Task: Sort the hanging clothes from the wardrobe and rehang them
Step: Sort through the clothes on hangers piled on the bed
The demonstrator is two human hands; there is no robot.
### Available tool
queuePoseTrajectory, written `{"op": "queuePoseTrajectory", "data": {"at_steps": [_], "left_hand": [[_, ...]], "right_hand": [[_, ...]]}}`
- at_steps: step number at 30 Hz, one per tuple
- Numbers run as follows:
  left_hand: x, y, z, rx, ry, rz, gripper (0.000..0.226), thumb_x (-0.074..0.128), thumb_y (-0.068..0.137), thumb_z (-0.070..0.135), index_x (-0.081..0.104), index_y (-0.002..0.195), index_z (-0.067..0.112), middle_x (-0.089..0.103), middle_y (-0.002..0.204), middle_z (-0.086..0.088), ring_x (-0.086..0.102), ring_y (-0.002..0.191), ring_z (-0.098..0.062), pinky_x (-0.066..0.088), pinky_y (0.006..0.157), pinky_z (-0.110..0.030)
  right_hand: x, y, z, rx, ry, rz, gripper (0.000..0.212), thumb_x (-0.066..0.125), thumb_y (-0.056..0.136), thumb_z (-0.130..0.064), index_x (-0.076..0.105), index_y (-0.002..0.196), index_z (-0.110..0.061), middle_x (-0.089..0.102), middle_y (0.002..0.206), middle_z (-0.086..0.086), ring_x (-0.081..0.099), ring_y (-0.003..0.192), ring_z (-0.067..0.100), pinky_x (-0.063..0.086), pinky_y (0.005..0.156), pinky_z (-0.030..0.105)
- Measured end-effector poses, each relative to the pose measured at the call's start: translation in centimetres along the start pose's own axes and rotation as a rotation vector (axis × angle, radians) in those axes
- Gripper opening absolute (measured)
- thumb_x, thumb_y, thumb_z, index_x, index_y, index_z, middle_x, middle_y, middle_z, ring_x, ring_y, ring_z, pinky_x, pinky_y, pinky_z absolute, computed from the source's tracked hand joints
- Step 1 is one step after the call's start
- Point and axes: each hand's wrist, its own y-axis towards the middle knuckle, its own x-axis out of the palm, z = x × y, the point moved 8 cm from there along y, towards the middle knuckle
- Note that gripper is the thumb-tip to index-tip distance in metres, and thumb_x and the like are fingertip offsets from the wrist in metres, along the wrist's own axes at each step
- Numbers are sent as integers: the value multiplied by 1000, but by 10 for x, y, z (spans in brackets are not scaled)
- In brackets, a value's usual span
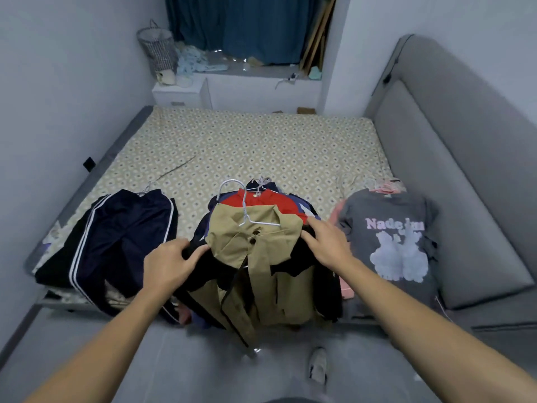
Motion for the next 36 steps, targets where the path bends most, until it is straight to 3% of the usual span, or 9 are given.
{"op": "queuePoseTrajectory", "data": {"at_steps": [3,6,9,14,17,21,26,30,36], "left_hand": [[-5,-16,14,88,-42,-17,67,57,89,76,41,59,18,48,56,6,49,58,-19,32,49,-33],[-6,-22,43,220,-49,-27,70,48,88,79,41,60,15,48,56,3,51,57,-20,35,48,-36],[-4,-24,85,358,-93,-25,69,47,87,78,39,60,15,44,54,3,48,55,-19,29,47,-35],[7,-24,174,523,-144,-21,68,48,87,77,41,59,15,46,55,3,53,58,-22,35,47,-36],[20,-26,234,583,-161,-53,68,46,87,78,44,60,16,53,57,2,59,61,-27,33,47,-35],[51,-26,309,620,-169,-132,71,38,89,82,47,63,16,60,63,0,64,68,-28,39,49,-37],[82,-17,389,600,-193,-204,63,45,95,76,38,61,23,53,62,3,64,70,-29,27,51,-36],[107,-4,437,528,-241,-248,51,49,97,69,52,76,22,65,74,-1,67,81,-32,39,57,-37],[143,48,491,487,-269,-268,46,50,101,55,45,76,17,60,77,1,63,81,-28,43,61,-41]], "right_hand": [[-5,-47,8,67,14,34,21,55,101,-39,46,94,-21,66,98,6,60,95,35,36,66,42],[-21,-91,25,154,-11,96,21,52,99,-47,46,96,-27,69,102,7,63,96,36,50,73,45],[-42,-132,51,223,-12,167,25,57,99,-39,39,89,-25,67,95,7,62,91,37,43,67,43],[-93,-188,107,347,-96,277,20,60,99,-36,51,94,-18,69,96,7,62,93,38,37,66,41],[-134,-211,140,373,-125,335,19,56,96,-41,52,94,-22,70,98,6,64,95,37,42,68,41],[-184,-223,197,432,-146,361,22,58,95,-40,50,89,-20,67,91,4,62,90,36,34,64,37],[-229,-210,269,432,-122,351,37,49,88,-52,54,93,-16,65,89,5,60,89,35,50,71,45],[-255,-186,318,431,-114,349,22,58,94,-47,52,89,-26,63,86,-4,60,85,27,49,70,42],[-278,-126,381,445,-97,320,18,59,95,-44,50,87,-31,63,87,-5,56,83,23,39,67,37]]}}
